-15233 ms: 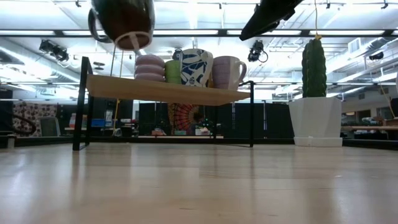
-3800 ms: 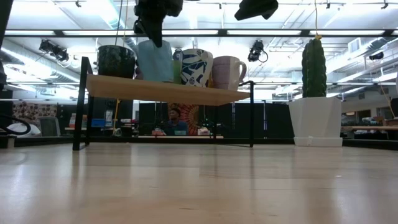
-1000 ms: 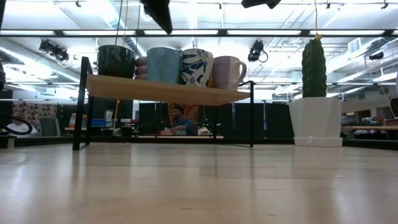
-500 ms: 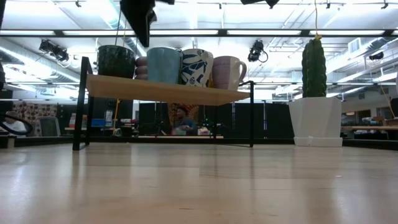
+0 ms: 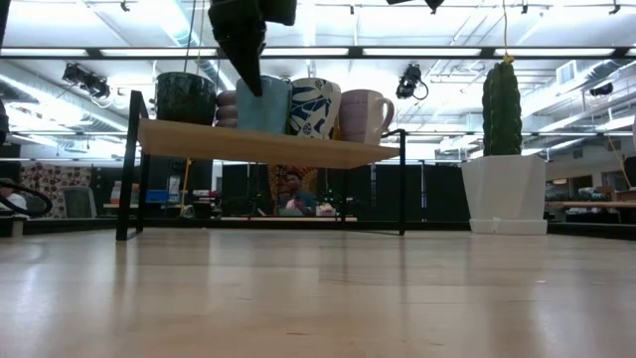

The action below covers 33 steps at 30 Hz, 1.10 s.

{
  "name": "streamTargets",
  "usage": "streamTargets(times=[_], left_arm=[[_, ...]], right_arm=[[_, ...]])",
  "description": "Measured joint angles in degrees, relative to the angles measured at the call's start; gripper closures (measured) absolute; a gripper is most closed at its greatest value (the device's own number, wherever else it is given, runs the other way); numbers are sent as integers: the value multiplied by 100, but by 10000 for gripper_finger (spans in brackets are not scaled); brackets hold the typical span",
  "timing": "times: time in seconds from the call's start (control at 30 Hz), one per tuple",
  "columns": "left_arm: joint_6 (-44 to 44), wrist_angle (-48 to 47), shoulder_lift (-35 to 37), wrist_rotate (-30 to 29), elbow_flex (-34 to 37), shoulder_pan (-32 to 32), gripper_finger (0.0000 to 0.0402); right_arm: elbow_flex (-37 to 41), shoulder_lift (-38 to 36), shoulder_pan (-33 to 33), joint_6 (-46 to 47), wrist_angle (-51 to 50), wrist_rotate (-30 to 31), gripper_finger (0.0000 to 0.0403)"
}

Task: Place coffee mugs
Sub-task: Put the blue mug on the shelf

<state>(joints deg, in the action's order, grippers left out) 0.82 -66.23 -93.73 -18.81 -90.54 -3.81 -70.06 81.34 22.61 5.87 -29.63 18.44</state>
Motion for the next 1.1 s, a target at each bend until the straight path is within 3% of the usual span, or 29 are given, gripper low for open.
streamTargets(times=[0.23,0.43,0.63,0.87,1.1], left_arm=[[4,25,0,-2,-22,-3,303],[-2,154,7,-2,-421,30,303],[-65,-427,13,-5,-986,28,303],[-1625,-956,14,-22,-1381,-36,303],[-2579,-1246,0,398,-1376,-703,303]], right_arm=[[0,0,32,0,-18,7,252],[0,0,31,0,-26,12,252],[0,2,57,17,-55,39,252],[0,2,55,-2,-40,83,252],[2,2,103,-2,4,138,252]])
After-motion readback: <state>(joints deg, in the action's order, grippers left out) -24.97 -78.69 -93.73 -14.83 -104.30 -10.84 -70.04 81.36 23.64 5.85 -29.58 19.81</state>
